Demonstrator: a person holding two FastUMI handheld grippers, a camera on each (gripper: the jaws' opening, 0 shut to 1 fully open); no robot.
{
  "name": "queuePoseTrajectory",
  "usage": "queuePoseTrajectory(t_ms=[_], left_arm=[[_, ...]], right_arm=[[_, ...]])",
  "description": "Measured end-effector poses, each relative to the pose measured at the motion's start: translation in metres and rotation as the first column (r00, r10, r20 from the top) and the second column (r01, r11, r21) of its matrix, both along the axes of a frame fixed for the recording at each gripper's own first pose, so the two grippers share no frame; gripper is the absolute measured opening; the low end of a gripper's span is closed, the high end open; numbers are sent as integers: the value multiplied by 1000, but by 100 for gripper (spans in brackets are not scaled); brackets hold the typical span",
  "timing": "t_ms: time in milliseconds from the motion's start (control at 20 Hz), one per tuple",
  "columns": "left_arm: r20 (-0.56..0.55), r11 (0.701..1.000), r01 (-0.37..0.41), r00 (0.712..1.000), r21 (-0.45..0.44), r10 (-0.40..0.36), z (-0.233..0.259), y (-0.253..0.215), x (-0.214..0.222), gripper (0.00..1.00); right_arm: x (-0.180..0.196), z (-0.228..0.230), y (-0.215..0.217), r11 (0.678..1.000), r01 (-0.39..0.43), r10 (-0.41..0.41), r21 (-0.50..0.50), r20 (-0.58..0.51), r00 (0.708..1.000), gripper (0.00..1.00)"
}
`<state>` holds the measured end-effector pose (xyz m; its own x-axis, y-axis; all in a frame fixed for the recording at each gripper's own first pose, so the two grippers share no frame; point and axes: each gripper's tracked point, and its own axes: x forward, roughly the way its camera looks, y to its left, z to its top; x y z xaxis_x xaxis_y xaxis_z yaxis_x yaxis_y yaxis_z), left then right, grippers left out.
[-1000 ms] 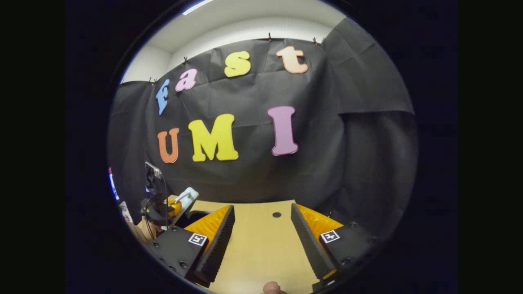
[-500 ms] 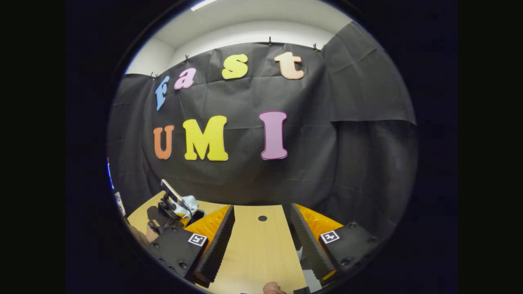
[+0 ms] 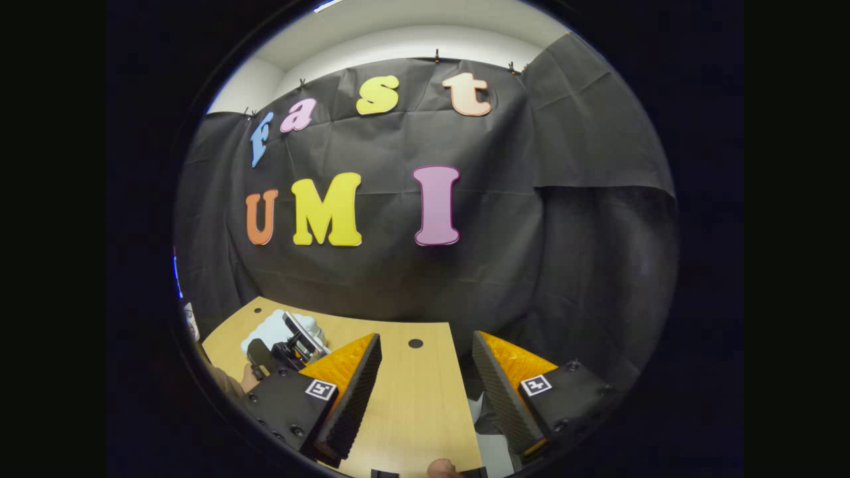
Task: First open the suitcase, pack the skin care products into it, and then close the suitcase.
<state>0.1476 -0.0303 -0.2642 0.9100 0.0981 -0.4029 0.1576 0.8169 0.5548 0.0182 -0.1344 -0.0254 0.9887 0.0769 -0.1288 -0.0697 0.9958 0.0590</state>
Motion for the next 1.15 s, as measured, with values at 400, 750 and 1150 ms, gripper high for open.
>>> queuePoseTrajectory(t_ms=[400, 750, 1150], left_arm=[[106, 998, 19, 994, -52, -14, 64, -32, -18, 96], [282, 933, -36, 949, -357, 144, 208, 27, -110, 98], [303, 848, -185, 879, -496, 369, 250, 156, -187, 99]], right_arm=[[12, 16, 12, 998, 12, -13, 62, 29, 999, 82], [32, 24, 94, 994, -15, 10, 111, 42, 999, 81], [6, 20, 242, 980, -196, 197, -14, 35, 980, 81]])
